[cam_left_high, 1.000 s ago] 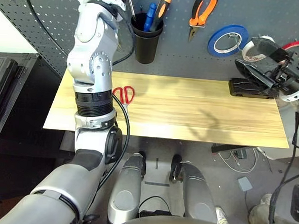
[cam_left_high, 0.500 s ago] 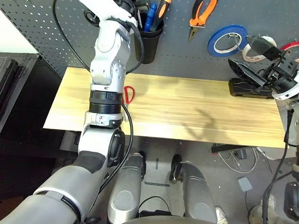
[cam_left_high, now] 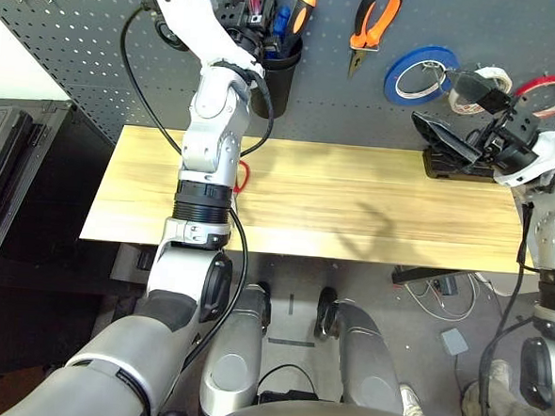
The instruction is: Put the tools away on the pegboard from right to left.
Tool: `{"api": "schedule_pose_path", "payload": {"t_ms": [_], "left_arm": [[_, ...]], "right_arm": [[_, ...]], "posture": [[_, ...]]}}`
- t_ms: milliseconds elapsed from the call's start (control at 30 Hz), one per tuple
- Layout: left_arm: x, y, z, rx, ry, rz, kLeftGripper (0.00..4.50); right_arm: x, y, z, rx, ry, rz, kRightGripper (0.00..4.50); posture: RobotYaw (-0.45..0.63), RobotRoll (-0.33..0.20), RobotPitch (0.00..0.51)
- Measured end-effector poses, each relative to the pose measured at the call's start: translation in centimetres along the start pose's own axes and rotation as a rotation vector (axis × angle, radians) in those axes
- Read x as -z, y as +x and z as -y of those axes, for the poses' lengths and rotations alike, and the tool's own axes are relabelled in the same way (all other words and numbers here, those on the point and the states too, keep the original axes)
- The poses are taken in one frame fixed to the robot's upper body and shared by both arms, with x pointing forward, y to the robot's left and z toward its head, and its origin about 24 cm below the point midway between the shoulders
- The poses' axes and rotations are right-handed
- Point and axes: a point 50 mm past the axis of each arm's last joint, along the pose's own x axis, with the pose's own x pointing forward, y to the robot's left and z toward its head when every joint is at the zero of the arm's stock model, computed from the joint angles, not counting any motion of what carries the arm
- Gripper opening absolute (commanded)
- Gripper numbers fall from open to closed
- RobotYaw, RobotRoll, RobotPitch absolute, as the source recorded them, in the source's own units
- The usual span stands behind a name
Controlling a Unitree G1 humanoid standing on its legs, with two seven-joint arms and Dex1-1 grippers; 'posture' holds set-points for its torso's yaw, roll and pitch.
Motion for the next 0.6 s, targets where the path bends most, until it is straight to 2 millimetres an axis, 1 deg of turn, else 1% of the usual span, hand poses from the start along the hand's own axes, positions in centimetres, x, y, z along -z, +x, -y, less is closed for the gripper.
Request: {"api": "schedule_pose_path", "payload": {"t_ms": [100, 167, 433, 533, 600], "left_arm": [[-0.2, 0.0, 0.0, 0.003, -0.001, 0.007, 4.48], [-1.0, 0.0, 0.1, 0.01, -0.001, 0.028, 4.48], [-6.0, -0.8, 0.1, 0.019, 0.015, 0.146, 4.48], [-7.3, -1.6, 0.4, 0.023, 0.033, 0.17, 4.48], [-7.9, -2.5, 0.1, 0.019, 0.057, 0.175, 4.48]], "right_arm": [[0.2, 0.1, -0.1, 0.0, 0.002, 0.0, 4.5], [0.2, 0.0, -0.1, -0.001, -0.003, -0.001, 4.5], [0.6, -0.3, -0.3, 0.003, 0.006, -0.009, 4.5], [1.1, -0.6, -0.5, 0.009, 0.024, -0.018, 4.5], [1.6, -0.9, -0.8, 0.008, 0.041, -0.028, 4.5]], "posture": [[0.14, 0.0, 0.198], [0.14, 0.0, 0.195], [0.16, 0.0, 0.194], [0.18, 0.0, 0.198], [0.19, 0.0, 0.203]]}}
